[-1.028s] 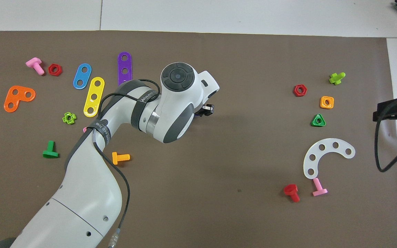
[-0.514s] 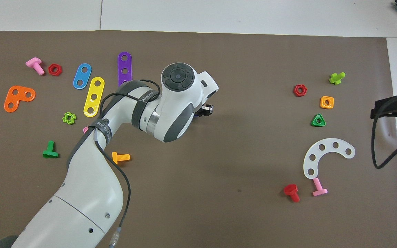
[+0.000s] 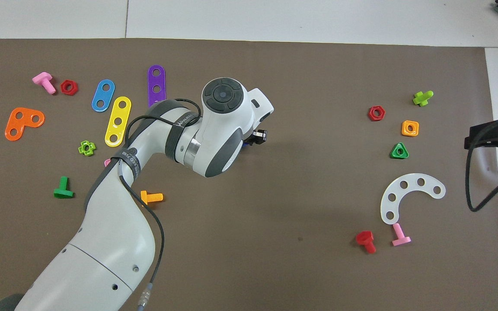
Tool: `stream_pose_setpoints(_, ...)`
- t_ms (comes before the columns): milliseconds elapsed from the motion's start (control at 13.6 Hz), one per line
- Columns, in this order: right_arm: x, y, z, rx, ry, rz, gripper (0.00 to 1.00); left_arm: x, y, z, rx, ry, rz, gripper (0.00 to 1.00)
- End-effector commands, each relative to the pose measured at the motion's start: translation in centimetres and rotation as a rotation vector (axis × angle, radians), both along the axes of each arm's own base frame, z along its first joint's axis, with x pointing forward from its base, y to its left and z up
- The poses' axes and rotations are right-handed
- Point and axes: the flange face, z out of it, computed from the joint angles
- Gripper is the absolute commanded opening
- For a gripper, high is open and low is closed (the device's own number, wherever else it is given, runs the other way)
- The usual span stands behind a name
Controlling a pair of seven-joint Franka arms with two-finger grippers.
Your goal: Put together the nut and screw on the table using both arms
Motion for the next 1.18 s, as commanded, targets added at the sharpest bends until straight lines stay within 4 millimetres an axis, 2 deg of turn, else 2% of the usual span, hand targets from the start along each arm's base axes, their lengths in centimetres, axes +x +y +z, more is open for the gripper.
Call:
stream_pose_setpoints(0, -0.1, 0.0, -0.1, 0.017, -0.013, -0.018, 1.0, 0.4, 0.0, -0.6, 0.001, -0.007, 0.012, 0.31)
stream_pose_setpoints(220, -0.1, 0.0, -0.1, 0.015, -0.013, -0.018, 1.0, 0.0, -0.1, -1.0, 0.006, -0.002, 0.008, 0.35)
stream_pose_setpoints(367, -0.2, 0.0, -0.3, 0.017, -0.01, -0.018, 1.0, 0.0, -0.2, -1.0, 0.004, -0.005, 0.007, 0.44)
stream_pose_setpoints(441, -0.2, 0.0, -0.3, 0.015, -0.01, -0.018, 1.0, 0.0, 0.0, -1.0, 0.005, -0.004, 0.008, 0.55)
stream_pose_setpoints(588, -0.2, 0.0, -0.3, 0.017, -0.01, -0.018, 1.0, 0.1, -0.1, -1.0, 0.002, -0.006, 0.009, 0.82)
stream_pose_setpoints(734, -0.2, 0.0, -0.3, 0.017, -0.008, -0.018, 1.0, 0.1, -0.2, -0.9, -0.003, -0.01, 0.01, 1.0)
stream_pose_setpoints(955, -0.2, 0.0, -0.3, 0.017, -0.01, -0.018, 1.0, 0.2, 0.1, -0.5, 0.001, 0.008, 0.016, 1.0)
stream_pose_setpoints(1102, -0.2, 0.0, -0.3, 0.017, -0.01, -0.018, 1.0, 1.9, 1.3, 1.6, 0.002, 0.008, 0.038, 1.0)
